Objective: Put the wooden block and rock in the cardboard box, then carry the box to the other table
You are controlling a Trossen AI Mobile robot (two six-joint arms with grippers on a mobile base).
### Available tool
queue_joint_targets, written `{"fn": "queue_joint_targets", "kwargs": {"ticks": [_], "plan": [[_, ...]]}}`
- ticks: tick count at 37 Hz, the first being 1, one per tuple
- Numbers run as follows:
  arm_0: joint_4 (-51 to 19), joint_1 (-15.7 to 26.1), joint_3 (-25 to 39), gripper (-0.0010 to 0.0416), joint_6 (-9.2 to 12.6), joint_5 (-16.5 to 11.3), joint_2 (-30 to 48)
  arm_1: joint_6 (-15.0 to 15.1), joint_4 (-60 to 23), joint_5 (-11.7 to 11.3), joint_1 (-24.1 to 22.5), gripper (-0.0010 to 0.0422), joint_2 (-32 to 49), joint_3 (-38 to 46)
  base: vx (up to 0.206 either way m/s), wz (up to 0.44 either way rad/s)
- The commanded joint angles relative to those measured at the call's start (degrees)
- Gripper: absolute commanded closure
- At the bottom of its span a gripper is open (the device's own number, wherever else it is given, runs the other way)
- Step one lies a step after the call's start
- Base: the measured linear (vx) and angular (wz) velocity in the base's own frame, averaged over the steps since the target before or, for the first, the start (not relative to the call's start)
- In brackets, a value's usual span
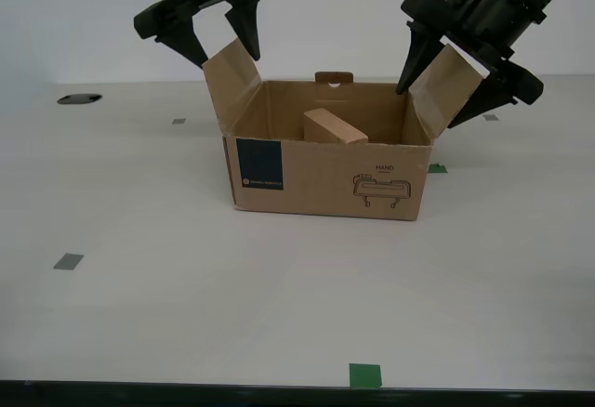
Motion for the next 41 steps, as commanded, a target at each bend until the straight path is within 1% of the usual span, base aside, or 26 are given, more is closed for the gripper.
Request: {"fn": "queue_joint_targets", "kwargs": {"ticks": [1, 11, 22, 25, 30, 37, 41], "plan": [[0.39, 0.04, 0.52, 0.0007, -0.04, -0.11, -0.04, 0.31, 0.46, 0.02, 0.04, 0.0037, 0.11, -0.46, 0.000, 0.000], [0.68, 0.02, 0.61, 0.0007, -0.04, -0.09, -0.04, 0.33, 2.82, -0.15, 0.09, 0.0037, 0.24, -0.63, 0.000, 0.000], [0.66, 0.02, 0.63, 0.0007, -0.04, -0.09, -0.04, 0.35, 2.58, -0.15, 0.09, 0.0037, 3.82, -1.29, 0.000, 0.000], [0.70, 0.04, 0.63, 0.0007, -0.04, -0.09, -0.04, -0.07, 2.89, -0.15, 0.07, 0.0037, 3.87, -1.31, 0.000, 0.000], [0.92, 0.02, 0.63, 0.0007, -0.02, -0.09, -0.04, -0.46, 5.66, -0.15, 0.09, 0.0037, 3.85, -1.38, 0.000, 0.000], [1.64, 0.02, 0.63, 0.0007, 0.00, -0.09, -0.04, -0.83, 5.90, -0.13, 0.00, 0.0037, 4.79, -1.51, 0.000, 0.000], [2.25, 0.02, 0.63, 0.0007, -0.02, -0.09, -0.04, -2.27, 6.45, -0.15, 0.00, 0.0037, 4.83, -2.45, 0.000, 0.000]]}}
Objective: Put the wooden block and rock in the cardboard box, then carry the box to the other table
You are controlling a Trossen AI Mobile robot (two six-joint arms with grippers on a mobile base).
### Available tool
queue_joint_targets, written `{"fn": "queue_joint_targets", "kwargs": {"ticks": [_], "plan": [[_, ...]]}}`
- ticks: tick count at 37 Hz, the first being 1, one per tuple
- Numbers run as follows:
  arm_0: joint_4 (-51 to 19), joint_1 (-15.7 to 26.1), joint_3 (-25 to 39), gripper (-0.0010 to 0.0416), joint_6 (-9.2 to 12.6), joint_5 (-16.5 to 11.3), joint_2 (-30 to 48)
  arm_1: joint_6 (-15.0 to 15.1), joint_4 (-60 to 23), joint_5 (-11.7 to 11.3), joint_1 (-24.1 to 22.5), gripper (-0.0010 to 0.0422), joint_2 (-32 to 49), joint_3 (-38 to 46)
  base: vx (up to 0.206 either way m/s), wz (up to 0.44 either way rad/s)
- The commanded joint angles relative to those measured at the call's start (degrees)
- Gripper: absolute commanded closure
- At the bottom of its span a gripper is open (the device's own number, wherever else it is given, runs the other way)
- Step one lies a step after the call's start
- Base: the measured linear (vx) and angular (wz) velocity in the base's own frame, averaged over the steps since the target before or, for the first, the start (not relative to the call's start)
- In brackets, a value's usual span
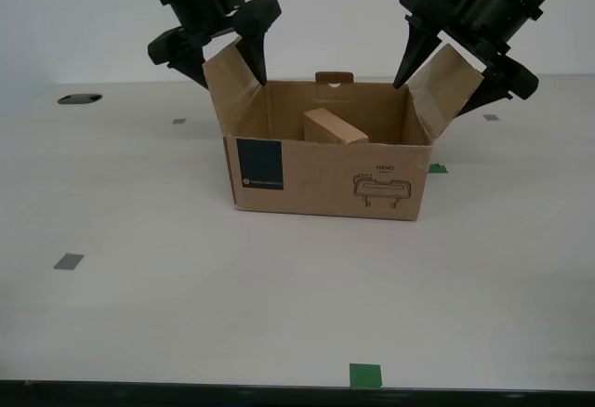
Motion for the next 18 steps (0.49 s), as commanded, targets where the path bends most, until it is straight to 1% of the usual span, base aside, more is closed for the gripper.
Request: {"fn": "queue_joint_targets", "kwargs": {"ticks": [1, 5, 10, 18], "plan": [[0.26, 0.04, 0.07, 0.0007, -0.02, -0.09, -0.04, -1.60, 1.01, 0.00, -0.02, 0.0037, 0.04, -1.20, 0.000, 0.000], [0.33, 0.07, 0.07, 0.0006, -0.02, -0.09, -0.04, -2.23, 1.25, 0.02, -0.07, 0.0037, 0.02, -1.53, 0.000, 0.000], [0.39, 0.04, 0.07, 0.0007, 0.02, -0.09, -0.04, -3.78, 1.31, 0.02, -0.09, 0.0037, 0.02, -1.55, 0.000, 0.000], [0.39, 0.11, 0.07, 0.0007, -0.07, -0.07, -0.20, -3.89, 1.11, 0.02, -0.11, 0.0037, 0.02, -1.55, 0.000, 0.000]]}}
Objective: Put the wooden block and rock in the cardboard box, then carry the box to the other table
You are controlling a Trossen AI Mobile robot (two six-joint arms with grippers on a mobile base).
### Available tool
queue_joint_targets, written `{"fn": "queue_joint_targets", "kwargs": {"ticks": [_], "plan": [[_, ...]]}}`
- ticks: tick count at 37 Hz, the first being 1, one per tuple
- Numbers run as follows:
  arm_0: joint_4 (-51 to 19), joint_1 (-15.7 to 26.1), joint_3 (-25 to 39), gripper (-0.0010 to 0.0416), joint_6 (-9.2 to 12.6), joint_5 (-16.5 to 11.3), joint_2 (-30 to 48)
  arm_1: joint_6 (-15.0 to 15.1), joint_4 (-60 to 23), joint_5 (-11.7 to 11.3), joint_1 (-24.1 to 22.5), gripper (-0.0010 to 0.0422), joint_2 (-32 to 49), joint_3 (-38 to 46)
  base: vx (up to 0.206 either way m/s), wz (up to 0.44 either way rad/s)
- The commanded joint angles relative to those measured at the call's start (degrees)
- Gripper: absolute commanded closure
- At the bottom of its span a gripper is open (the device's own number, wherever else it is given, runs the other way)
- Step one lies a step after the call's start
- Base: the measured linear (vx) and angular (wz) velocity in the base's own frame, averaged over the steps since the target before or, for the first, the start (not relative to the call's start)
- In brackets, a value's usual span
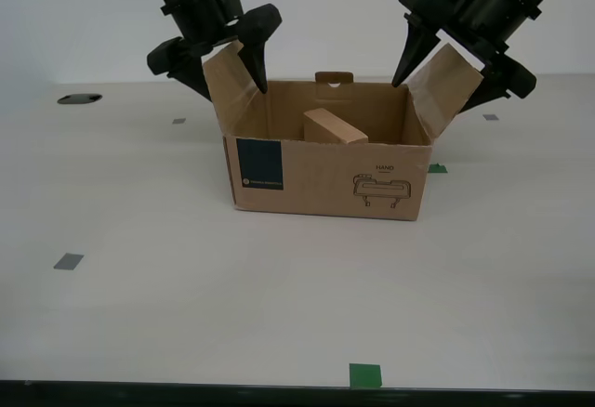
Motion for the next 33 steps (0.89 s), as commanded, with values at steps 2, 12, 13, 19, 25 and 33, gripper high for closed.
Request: {"fn": "queue_joint_targets", "kwargs": {"ticks": [2, 12, 13, 19, 25, 33], "plan": [[0.31, 0.04, 0.07, 0.0007, -0.02, -0.07, -0.09, -0.11, -0.17, 0.04, -0.04, 0.0037, 0.00, 0.07, 0.000, 0.000], [2.91, 0.02, 0.07, 0.0007, 3.50, -0.02, 0.15, -0.11, -0.07, 0.04, -0.07, 0.0037, 0.00, 0.07, 0.000, 0.000], [2.89, 0.02, 0.07, 0.0007, 3.50, 0.00, 0.15, -0.13, -0.02, 0.04, -0.07, 0.0037, 0.00, 0.07, 0.000, 0.000], [2.82, 0.04, 0.04, 0.0006, 3.45, 0.17, 0.09, -0.09, -0.17, 0.04, -0.11, 0.0037, 0.00, 0.07, 0.000, 0.000], [2.82, 0.04, 0.04, 0.0012, 3.45, 0.17, 0.09, -0.15, -0.22, 0.04, -0.15, 0.0037, 0.00, 0.07, 0.000, 0.000], [2.80, 0.04, 0.02, 0.0037, 3.45, 0.31, 0.09, -0.20, -0.26, 0.04, -0.33, 0.0037, 0.00, 0.07, 0.000, 0.000]]}}
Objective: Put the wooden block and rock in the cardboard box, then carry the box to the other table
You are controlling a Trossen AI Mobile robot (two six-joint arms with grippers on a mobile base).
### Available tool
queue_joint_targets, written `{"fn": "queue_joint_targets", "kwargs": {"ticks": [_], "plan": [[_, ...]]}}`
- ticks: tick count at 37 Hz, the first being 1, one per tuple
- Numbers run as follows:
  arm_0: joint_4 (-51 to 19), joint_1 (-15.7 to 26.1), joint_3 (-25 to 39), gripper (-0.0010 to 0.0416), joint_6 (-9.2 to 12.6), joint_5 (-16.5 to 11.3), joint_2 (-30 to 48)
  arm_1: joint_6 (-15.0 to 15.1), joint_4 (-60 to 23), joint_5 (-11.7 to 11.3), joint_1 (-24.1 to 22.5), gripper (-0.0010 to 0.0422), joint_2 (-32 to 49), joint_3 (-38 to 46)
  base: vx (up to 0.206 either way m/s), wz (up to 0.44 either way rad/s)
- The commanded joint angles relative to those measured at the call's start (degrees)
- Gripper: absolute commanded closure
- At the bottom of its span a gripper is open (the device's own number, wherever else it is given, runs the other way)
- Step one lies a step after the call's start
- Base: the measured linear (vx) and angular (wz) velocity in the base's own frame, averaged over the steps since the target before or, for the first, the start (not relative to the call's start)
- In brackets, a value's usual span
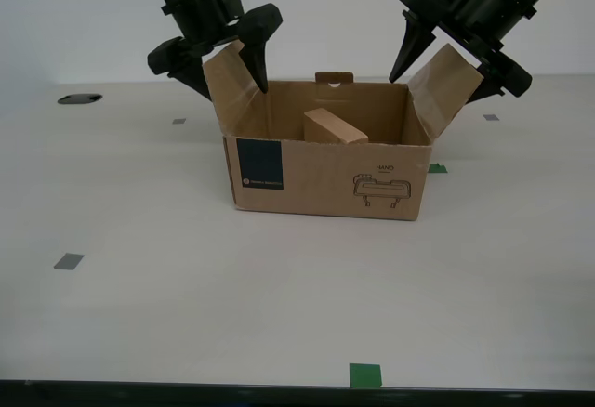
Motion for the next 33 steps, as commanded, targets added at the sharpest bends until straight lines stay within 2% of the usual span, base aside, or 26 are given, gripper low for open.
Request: {"fn": "queue_joint_targets", "kwargs": {"ticks": [1, 10, 14, 23, 29, 33], "plan": [[-0.02, -0.04, 0.02, 0.0041, 0.09, 0.44, -0.02, -0.17, -0.13, 0.02, -0.15, 0.0037, 0.00, 0.04, 0.000, 0.000], [-0.02, -0.04, 0.02, 0.0068, 0.09, 1.22, -0.02, -0.17, -0.11, 0.02, -0.59, 0.0039, 0.00, 0.04, 0.000, 0.000], [-0.04, -0.04, 0.02, 0.0083, 0.09, 1.22, -0.02, -0.31, -0.04, 0.02, -0.63, 0.0062, 0.00, 0.04, 0.000, 0.000], [-0.07, -0.04, 0.02, 0.0146, 0.20, 1.22, -0.02, -1.09, 0.13, 0.02, -0.63, 0.0164, 0.00, 0.04, 0.000, 0.000], [-0.07, -0.04, 0.02, 0.0213, 0.24, 1.22, -0.02, -1.27, 0.48, 0.02, -0.63, 0.0230, 0.00, 0.02, 0.000, 0.000], [-0.17, -0.04, 0.02, 0.0276, 0.35, 1.22, -0.02, -2.51, 0.42, 0.02, -0.63, 0.0284, 0.00, -0.07, 0.000, 0.000]]}}
